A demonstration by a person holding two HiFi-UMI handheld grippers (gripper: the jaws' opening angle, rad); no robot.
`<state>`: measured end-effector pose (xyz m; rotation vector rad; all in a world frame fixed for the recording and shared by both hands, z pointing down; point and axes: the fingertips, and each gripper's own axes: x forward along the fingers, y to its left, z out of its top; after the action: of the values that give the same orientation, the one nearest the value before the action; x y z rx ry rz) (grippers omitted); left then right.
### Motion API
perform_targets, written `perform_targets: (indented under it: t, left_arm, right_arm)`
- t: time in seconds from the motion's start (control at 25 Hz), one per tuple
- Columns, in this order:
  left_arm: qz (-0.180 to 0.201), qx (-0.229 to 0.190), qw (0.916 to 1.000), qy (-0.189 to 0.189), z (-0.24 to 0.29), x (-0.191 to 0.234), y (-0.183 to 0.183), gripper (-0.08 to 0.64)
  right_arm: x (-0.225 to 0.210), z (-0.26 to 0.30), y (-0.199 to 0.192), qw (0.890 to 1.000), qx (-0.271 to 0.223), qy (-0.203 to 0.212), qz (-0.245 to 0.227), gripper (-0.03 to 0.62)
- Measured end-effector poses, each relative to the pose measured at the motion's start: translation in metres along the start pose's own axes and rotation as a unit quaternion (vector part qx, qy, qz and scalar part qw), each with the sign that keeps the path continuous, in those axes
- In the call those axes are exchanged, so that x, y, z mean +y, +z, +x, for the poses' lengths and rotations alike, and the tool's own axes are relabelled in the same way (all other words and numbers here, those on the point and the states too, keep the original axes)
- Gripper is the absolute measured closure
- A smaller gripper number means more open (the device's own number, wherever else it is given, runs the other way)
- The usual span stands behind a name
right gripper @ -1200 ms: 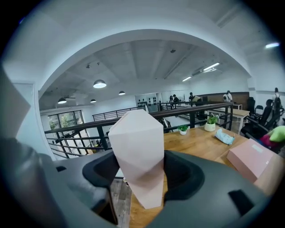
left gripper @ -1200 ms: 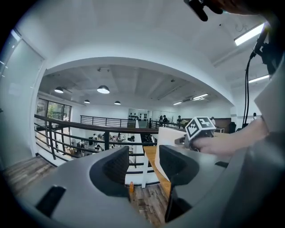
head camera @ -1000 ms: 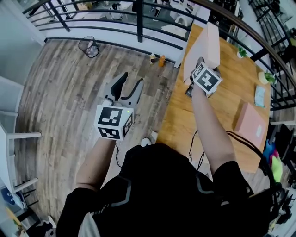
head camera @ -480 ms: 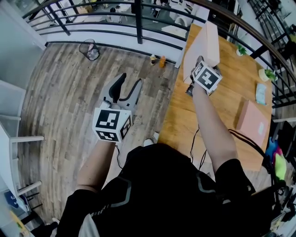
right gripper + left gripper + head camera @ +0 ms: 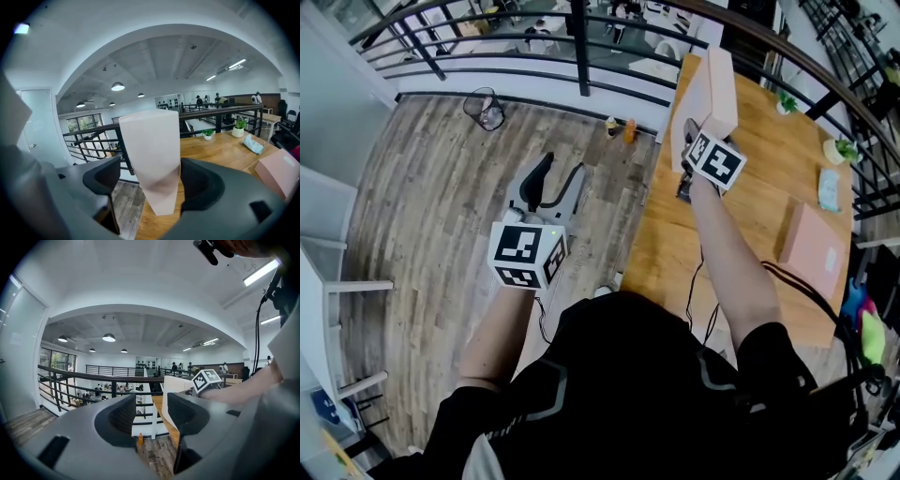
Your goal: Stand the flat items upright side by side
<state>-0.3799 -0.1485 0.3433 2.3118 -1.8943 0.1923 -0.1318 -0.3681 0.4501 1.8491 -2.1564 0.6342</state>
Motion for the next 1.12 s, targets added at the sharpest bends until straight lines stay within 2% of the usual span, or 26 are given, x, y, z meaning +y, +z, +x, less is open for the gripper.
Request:
perform_targets:
  t: [0.16,0.28,0.52,0.68,0.84,1.0,1.12]
  left_arm:
    - [0.004,-0.005,1.0,-0.005,0.001,-0.001,0.006,0.333]
    - [-0.003,-0.01,0.9998,-0.017,0.008,-0.006,0.009,0.333]
    - [0.006,-0.01,0.9982,-0.058,0.028,-0.033,0.016,0.333]
    - [0.004,-0.022,0.9957,-0.09,0.041,-0.052,0.029,0.333]
    - [0.015,-0.04,0.9941,-0.1,0.048,-0.068,0.051,0.333]
    - [0.016,-0.046,0.9919,-0.118,0.048,-0.087,0.063,0.333]
    - [0.034,-0.054,0.9904,-0.123,0.051,-0.104,0.072,0.333]
  right_arm:
    - [0.009,-0.018,0.009,0.999,-0.017,0.02,-0.023,0.199]
    - [0.005,-0.037,0.016,0.999,-0.028,0.041,-0.014,0.196]
    - [-0.02,-0.082,0.031,0.997,-0.046,0.062,0.001,0.196]
    - [-0.036,-0.12,0.043,0.995,-0.066,0.071,-0.024,0.196]
    - [-0.051,-0.157,0.063,0.99,-0.088,0.086,-0.063,0.196]
    - [-0.077,-0.192,0.071,0.989,-0.095,0.097,-0.064,0.196]
    - [-0.095,-0.217,0.084,0.986,-0.111,0.108,-0.064,0.198]
